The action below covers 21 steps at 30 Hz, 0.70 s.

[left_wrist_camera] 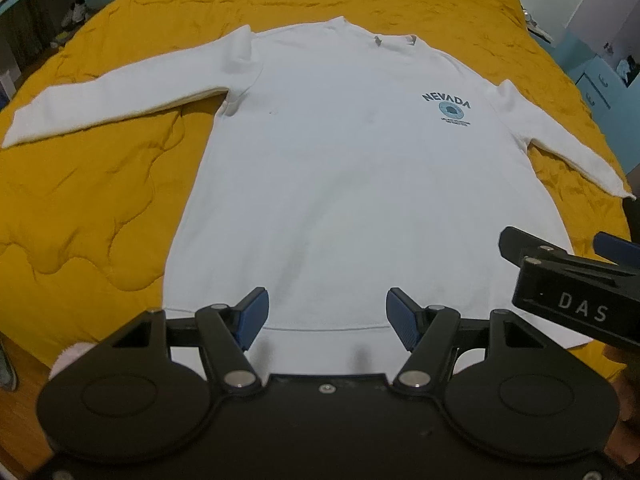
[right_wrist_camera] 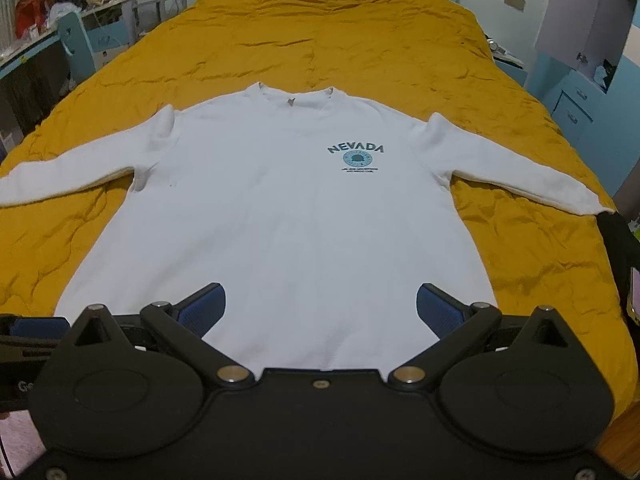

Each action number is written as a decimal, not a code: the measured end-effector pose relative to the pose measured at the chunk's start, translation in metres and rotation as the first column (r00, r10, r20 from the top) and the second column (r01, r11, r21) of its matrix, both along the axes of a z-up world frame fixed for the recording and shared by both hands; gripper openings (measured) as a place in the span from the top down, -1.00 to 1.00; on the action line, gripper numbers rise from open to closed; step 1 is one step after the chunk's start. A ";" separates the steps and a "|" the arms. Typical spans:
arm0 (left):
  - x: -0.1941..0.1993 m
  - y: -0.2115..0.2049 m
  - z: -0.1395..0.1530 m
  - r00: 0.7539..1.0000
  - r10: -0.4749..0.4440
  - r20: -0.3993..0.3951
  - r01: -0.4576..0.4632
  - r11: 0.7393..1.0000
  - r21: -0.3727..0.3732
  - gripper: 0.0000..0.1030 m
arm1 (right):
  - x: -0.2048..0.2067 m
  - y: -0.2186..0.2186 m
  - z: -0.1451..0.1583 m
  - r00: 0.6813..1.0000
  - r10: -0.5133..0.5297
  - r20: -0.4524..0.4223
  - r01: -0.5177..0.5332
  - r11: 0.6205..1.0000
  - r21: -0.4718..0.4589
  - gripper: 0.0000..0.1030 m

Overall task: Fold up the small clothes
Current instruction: 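Grasp a sleeve cuff with the left gripper and lift it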

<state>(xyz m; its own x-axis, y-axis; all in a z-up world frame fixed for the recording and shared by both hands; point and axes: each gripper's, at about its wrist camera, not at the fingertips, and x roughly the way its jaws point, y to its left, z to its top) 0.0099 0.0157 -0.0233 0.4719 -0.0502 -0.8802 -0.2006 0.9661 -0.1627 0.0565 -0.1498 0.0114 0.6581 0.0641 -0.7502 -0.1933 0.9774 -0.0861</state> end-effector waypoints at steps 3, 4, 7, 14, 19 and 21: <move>0.001 0.017 -0.002 1.000 0.019 0.006 -0.019 0.999 -0.029 -0.33 | 0.009 0.014 -0.001 0.999 0.034 0.006 -0.033 0.999 -0.016 -1.00; 0.001 0.025 -0.001 0.999 0.029 0.014 -0.028 0.999 -0.041 -0.33 | 0.011 0.020 -0.001 0.998 0.053 0.016 -0.053 0.998 -0.021 -1.00; 0.000 0.065 0.004 0.992 0.105 0.072 -0.097 0.990 -0.100 -0.33 | 0.022 0.047 0.001 0.984 0.152 0.096 -0.148 0.988 -0.053 -1.00; -0.017 0.216 -0.011 0.856 0.474 0.205 -0.418 0.869 -0.264 -0.33 | 0.042 0.133 -0.016 0.806 0.432 0.405 -0.356 0.900 -0.253 -1.00; -0.023 0.313 -0.043 0.710 0.657 0.253 -0.584 0.750 -0.310 -0.30 | 0.071 0.196 -0.041 0.719 0.591 0.365 -0.510 0.806 -0.300 -0.88; -0.024 0.345 -0.058 0.659 0.713 0.241 -0.617 0.695 -0.369 -0.29 | 0.078 0.222 -0.055 0.687 0.636 0.351 -0.542 0.771 -0.335 -0.77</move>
<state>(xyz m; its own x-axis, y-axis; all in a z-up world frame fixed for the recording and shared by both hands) -0.0143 0.3604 -0.0817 0.7206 0.2181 -0.6581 -0.6582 0.5133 -0.5507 0.1347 0.0726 -0.0437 0.7802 0.4383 -0.4463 -0.6211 0.6268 -0.4705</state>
